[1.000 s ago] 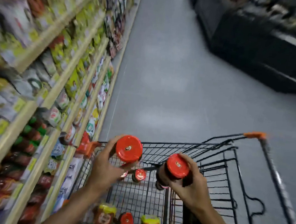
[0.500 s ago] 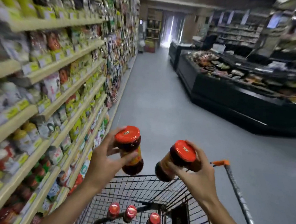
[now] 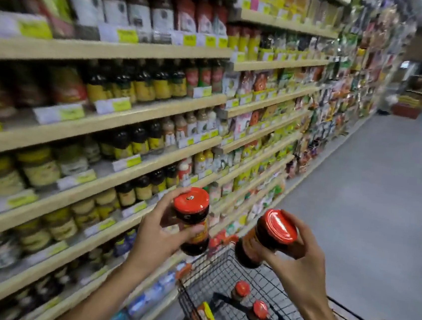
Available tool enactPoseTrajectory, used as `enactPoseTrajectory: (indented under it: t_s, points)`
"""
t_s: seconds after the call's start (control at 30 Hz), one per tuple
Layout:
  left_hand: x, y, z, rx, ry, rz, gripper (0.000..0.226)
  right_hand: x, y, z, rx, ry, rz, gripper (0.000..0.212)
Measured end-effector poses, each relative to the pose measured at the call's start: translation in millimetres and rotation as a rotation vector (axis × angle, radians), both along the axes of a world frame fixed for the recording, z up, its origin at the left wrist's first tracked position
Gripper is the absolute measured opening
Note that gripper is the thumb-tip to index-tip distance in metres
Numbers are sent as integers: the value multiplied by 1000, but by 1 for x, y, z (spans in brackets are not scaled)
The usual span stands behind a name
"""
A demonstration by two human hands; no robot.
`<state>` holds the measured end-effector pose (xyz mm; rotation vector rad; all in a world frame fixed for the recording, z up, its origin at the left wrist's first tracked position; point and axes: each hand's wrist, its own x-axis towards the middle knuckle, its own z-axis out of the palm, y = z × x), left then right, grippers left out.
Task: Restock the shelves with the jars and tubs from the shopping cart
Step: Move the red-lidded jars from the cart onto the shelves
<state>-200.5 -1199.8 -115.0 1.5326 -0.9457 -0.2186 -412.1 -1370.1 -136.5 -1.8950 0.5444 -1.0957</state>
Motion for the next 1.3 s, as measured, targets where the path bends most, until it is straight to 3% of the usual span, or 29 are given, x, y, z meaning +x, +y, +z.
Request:
enactPoseTrajectory:
  t_s: [0.33,0.53,0.77,1.03,1.3]
  points:
    - [-3,220,34,-70,54,464,71,100,142,22,140,-48,505,78]
    - [-40,388,42,-64,-21,701,73,124,285,40,44,-61,732,81]
    - [-106,561,52,-31,-96,911,74,121,456,46,100,-59,965,80]
    - [-162,690,65,-56,-121,1086,74,122,596,65,112,-69,1163,77]
    - [-158,767,76,-95,-143,1151,74,156,688,79,21,-105,1269,81]
